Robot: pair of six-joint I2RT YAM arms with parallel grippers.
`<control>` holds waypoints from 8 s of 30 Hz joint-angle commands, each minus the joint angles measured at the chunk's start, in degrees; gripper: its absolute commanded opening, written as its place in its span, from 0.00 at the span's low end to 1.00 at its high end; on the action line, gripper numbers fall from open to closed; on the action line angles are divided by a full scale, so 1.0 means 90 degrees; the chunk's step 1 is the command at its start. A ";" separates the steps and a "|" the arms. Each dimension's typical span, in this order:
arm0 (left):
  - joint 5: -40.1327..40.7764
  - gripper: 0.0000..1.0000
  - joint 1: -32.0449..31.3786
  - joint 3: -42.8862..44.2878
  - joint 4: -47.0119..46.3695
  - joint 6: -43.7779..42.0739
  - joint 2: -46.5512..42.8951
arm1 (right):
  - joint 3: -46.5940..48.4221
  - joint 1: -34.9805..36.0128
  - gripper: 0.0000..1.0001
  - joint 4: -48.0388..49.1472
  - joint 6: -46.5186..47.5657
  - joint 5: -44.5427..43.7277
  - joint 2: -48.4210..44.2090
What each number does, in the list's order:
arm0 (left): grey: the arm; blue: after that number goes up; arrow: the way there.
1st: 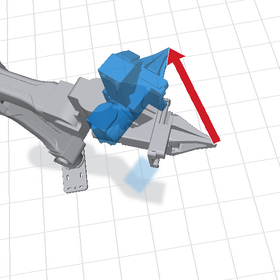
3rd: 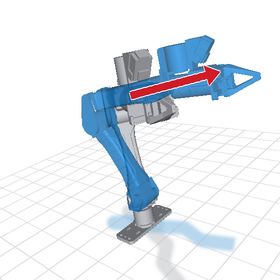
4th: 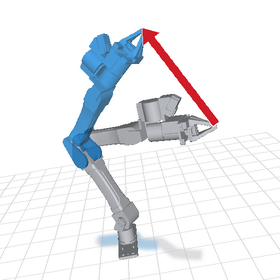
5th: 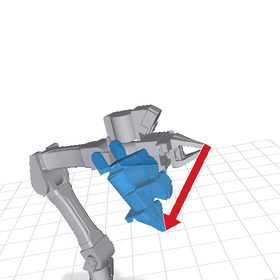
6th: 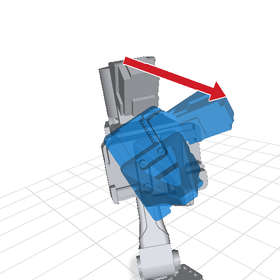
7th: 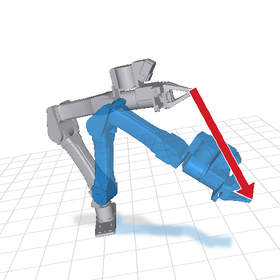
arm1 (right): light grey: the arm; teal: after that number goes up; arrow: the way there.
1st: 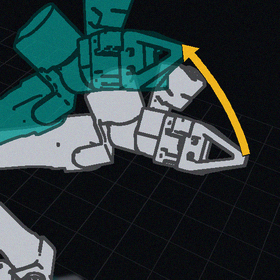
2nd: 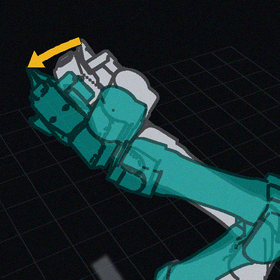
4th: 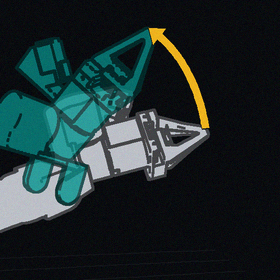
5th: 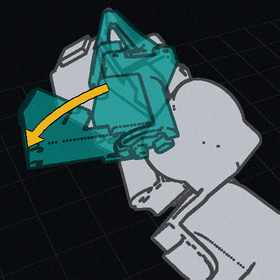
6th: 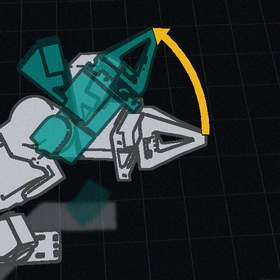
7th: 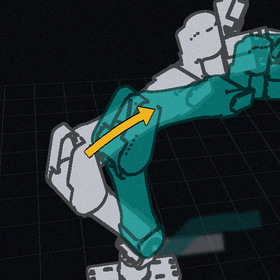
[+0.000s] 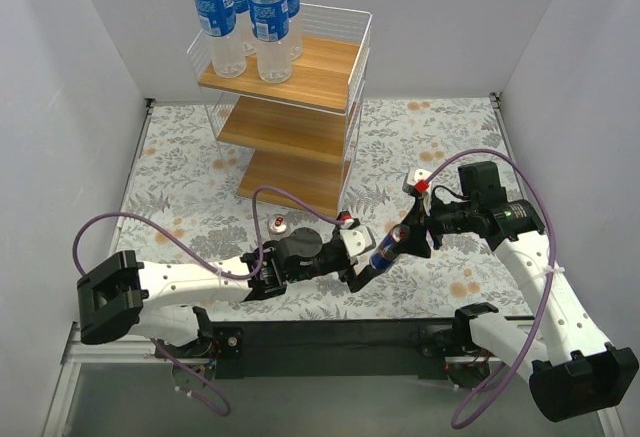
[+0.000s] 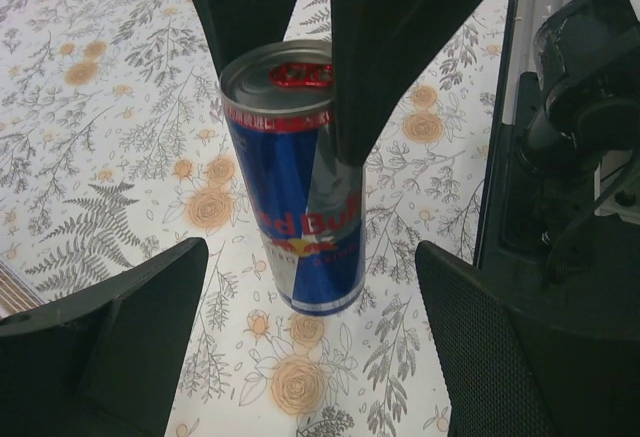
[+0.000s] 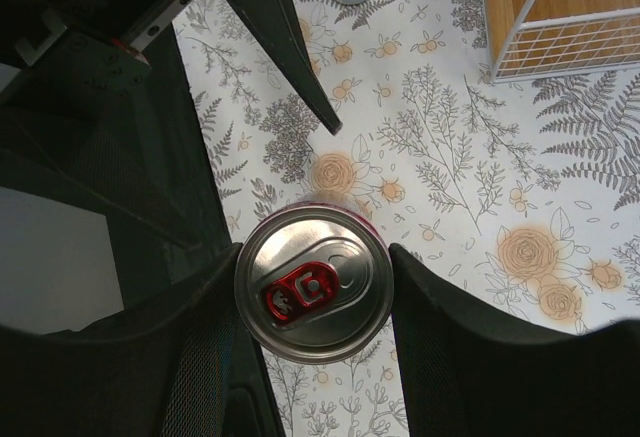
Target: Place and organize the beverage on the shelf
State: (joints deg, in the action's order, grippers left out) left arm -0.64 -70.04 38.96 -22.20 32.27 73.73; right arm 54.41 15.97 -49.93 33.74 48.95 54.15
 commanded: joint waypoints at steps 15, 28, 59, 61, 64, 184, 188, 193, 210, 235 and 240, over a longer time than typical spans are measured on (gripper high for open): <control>0.0843 0.84 -0.0147 0.0749 -0.0405 -0.0109 0.0879 | 0.0116 0.0130 0.01 0.0762 -0.0799 0.0831 -0.0050; 0.0980 0.72 -0.0138 0.1159 -0.0259 -0.0148 0.1280 | 0.0106 0.0237 0.01 0.1065 -0.1034 0.0870 -0.0001; 0.1673 0.00 -0.0138 -0.0051 -0.0220 0.0867 -0.0262 | -0.0469 0.0326 0.73 0.2140 -0.1619 0.0568 -0.0694; 0.1732 0.00 -0.0138 -0.0110 -0.0142 0.0877 -0.0526 | -0.0528 0.0268 0.74 0.2325 -0.1775 0.0265 -0.0753; 0.1800 0.00 -0.0138 -0.0188 0.0024 0.0858 -0.1022 | -0.0743 0.0053 0.77 0.2665 -0.2117 -0.0116 -0.0850; 0.0424 0.80 0.3280 0.9374 0.3277 0.1023 0.1867 | -0.1438 -0.1608 0.87 0.3010 -0.1447 0.0322 -0.0832; 0.0023 0.81 0.3280 0.8525 0.3247 0.1063 0.1125 | -0.1174 -0.1598 0.87 0.2385 -0.0461 0.0830 -0.0500; -0.0621 0.81 0.3280 0.6897 0.3140 0.0966 -0.0268 | -0.0968 -0.1530 0.88 0.1926 0.0742 0.1221 -0.0304; -0.0487 0.83 0.3280 0.1574 0.3413 0.1384 -0.3816 | -0.0206 0.2431 0.89 0.2753 0.1741 -0.1079 0.0858; 0.1926 0.84 0.3280 0.0446 0.3882 0.2088 -0.5683 | 0.1444 0.4388 0.93 0.5743 -0.1405 -0.3165 0.4344; 0.1976 0.84 0.3280 0.0525 0.3902 0.2000 -0.5761 | 0.1746 0.4427 0.93 0.5743 -0.1522 -0.2880 0.4764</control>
State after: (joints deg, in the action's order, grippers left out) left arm 15.64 -40.36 43.42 12.10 51.22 22.37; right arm 66.63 55.16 -0.25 22.15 20.80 95.39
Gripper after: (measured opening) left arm 0.838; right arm 0.928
